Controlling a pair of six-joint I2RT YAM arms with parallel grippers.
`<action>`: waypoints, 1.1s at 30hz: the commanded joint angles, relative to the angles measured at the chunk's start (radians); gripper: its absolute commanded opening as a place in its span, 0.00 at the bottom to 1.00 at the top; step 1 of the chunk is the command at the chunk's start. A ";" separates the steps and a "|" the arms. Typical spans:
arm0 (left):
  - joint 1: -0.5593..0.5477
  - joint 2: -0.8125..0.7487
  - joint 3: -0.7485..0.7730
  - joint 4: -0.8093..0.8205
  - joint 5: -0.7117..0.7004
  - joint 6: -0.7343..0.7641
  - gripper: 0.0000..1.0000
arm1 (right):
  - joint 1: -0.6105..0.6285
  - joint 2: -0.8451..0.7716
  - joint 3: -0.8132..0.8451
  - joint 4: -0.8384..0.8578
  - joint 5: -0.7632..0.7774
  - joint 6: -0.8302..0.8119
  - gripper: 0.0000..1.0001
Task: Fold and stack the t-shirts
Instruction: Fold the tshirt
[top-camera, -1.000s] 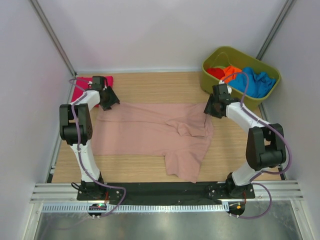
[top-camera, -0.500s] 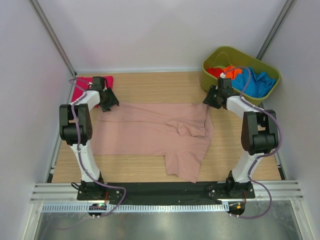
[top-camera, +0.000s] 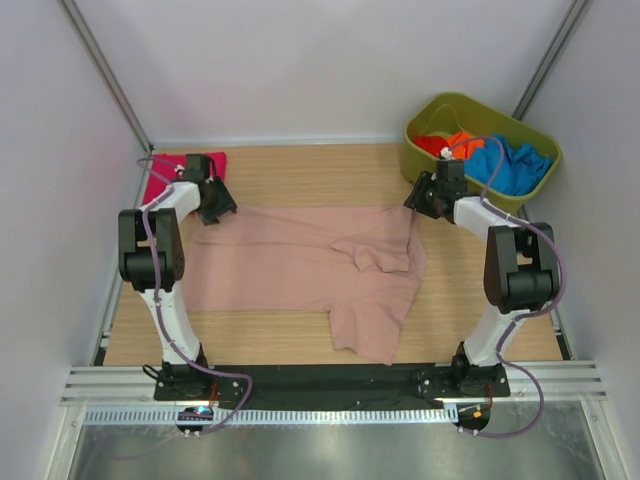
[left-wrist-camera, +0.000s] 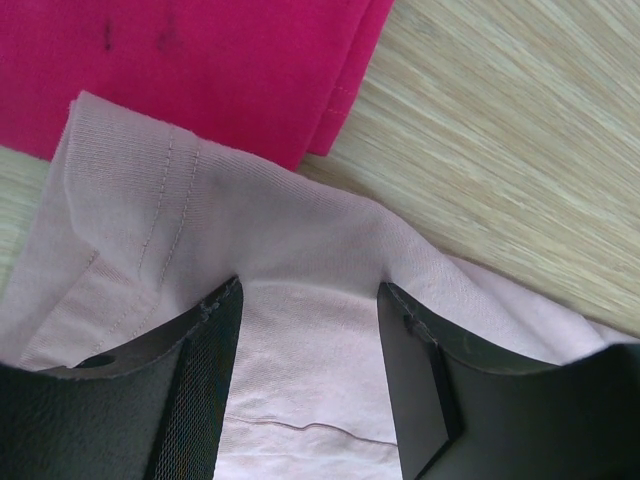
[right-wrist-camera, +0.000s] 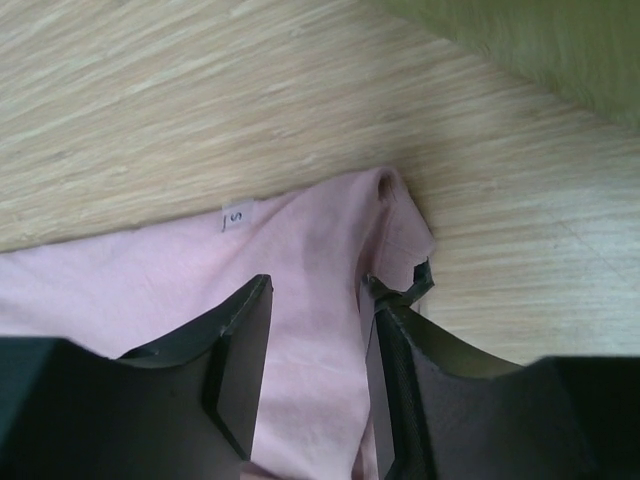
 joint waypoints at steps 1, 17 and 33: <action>0.009 -0.039 -0.023 -0.045 -0.052 0.026 0.59 | 0.017 -0.087 -0.027 0.003 0.027 -0.020 0.50; 0.009 -0.152 -0.003 -0.124 -0.068 0.075 0.55 | 0.087 -0.148 -0.085 0.009 0.091 -0.092 0.48; 0.104 -0.230 -0.106 -0.167 -0.180 0.127 0.47 | 0.087 -0.049 -0.105 0.044 0.097 -0.120 0.44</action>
